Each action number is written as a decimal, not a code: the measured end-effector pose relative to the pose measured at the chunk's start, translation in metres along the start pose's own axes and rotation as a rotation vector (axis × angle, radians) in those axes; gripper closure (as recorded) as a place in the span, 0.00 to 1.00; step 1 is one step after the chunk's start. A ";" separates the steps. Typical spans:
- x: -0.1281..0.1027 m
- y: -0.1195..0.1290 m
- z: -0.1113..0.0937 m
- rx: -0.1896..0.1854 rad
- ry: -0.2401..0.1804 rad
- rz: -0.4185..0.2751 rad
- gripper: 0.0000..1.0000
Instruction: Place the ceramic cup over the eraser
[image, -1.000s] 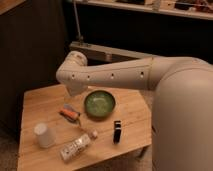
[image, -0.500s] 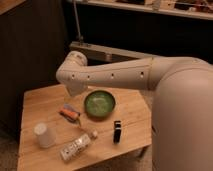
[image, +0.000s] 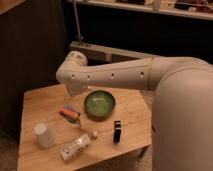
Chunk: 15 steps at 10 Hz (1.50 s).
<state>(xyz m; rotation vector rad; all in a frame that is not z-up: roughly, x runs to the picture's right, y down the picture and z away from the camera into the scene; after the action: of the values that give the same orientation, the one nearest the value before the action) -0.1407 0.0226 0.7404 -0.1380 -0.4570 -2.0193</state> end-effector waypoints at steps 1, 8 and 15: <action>0.000 0.000 0.000 0.000 0.000 0.000 0.20; 0.029 0.010 -0.050 0.232 -0.145 -0.072 0.20; 0.029 -0.007 -0.059 0.248 -0.138 -0.132 0.20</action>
<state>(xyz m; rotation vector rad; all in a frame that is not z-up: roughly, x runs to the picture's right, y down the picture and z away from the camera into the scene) -0.1549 -0.0203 0.6925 -0.0960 -0.8183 -2.0698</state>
